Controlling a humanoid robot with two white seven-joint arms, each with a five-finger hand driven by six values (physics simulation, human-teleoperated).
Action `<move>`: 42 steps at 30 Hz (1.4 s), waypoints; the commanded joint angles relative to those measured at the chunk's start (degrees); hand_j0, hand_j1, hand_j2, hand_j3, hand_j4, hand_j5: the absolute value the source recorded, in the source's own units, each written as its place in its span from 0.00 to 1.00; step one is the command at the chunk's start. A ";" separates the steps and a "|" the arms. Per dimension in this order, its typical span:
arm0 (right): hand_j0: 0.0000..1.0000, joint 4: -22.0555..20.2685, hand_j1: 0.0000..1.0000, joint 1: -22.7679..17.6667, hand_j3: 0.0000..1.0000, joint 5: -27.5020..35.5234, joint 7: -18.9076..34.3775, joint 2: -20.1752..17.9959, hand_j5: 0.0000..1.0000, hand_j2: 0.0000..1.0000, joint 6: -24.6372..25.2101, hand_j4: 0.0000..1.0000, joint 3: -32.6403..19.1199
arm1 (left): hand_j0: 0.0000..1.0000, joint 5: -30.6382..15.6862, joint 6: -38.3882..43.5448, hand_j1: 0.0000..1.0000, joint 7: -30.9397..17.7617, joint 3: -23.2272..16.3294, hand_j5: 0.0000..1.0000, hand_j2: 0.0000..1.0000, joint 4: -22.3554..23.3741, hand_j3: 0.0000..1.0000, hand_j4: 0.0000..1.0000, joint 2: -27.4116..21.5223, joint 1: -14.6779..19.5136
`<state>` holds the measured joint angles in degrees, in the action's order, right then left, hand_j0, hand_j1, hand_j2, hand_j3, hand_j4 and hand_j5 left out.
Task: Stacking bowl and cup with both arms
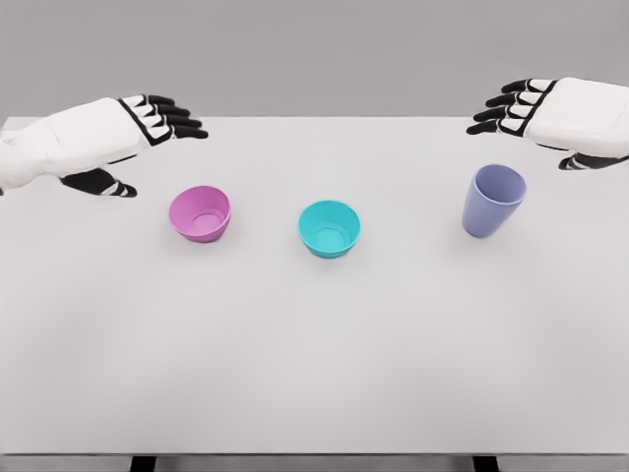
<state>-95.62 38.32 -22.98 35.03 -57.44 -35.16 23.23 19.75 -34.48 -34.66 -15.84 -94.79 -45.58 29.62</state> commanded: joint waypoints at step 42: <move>1.00 0.00 1.00 0.00 1.00 0.22 -0.03 0.31 1.00 1.00 0.16 1.00 0.59 | 1.00 -6.22 36.06 1.00 -0.34 -43.58 1.00 1.00 2.07 1.00 1.00 -3.03 24.44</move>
<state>-95.63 38.32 -22.97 35.03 -57.03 -35.15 23.55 11.65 1.75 -35.02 -59.43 -92.68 -49.18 54.14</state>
